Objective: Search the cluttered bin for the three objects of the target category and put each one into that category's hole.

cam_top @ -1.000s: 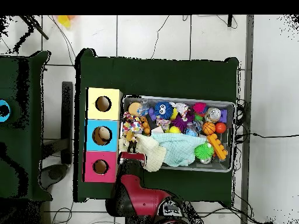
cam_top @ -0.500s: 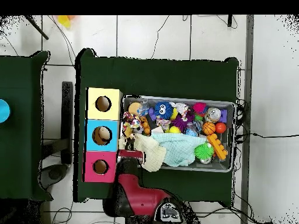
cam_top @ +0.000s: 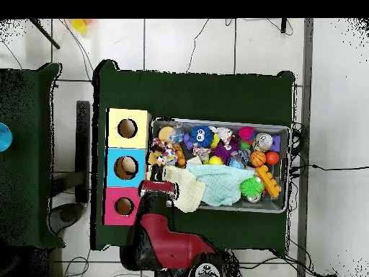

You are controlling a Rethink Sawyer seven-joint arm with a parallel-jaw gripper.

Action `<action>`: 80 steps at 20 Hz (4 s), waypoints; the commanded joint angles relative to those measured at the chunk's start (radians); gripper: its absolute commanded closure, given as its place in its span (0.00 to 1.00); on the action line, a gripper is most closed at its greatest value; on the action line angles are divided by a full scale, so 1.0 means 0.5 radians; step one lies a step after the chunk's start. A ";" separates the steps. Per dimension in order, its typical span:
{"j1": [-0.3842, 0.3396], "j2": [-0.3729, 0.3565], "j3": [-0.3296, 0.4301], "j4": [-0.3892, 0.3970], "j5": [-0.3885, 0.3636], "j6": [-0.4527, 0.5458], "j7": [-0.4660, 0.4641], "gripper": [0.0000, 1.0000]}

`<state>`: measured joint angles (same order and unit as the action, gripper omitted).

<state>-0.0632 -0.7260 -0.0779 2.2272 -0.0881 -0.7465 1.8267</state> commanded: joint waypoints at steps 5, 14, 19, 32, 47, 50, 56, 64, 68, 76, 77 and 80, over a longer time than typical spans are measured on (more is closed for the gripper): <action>0.029 -0.290 0.030 0.044 0.129 0.378 0.375 1.00; 0.092 -0.369 -0.013 0.075 0.179 0.465 0.398 1.00; 0.129 -0.322 -0.021 0.145 0.233 0.431 0.457 1.00; 0.210 -0.013 0.032 0.311 0.331 0.185 0.675 1.00; 0.605 -0.102 -0.035 0.555 0.646 0.185 0.901 1.00; 0.634 -0.144 -0.062 0.559 0.659 0.234 0.900 1.00; 0.725 -0.250 -0.115 0.567 0.763 0.341 0.851 1.00; 0.770 -0.256 -0.151 0.516 0.818 0.373 0.798 1.00; 0.708 -0.243 -0.186 0.463 0.738 0.341 0.732 1.00; 0.641 -0.181 -0.261 0.361 0.599 0.191 0.633 0.00; 0.625 -0.181 -0.261 0.348 0.580 0.184 0.630 0.00; 0.563 -0.172 -0.252 0.305 0.504 0.161 0.637 0.00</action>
<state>0.2735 -0.8469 -0.2098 2.5489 0.2136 -0.6059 2.0408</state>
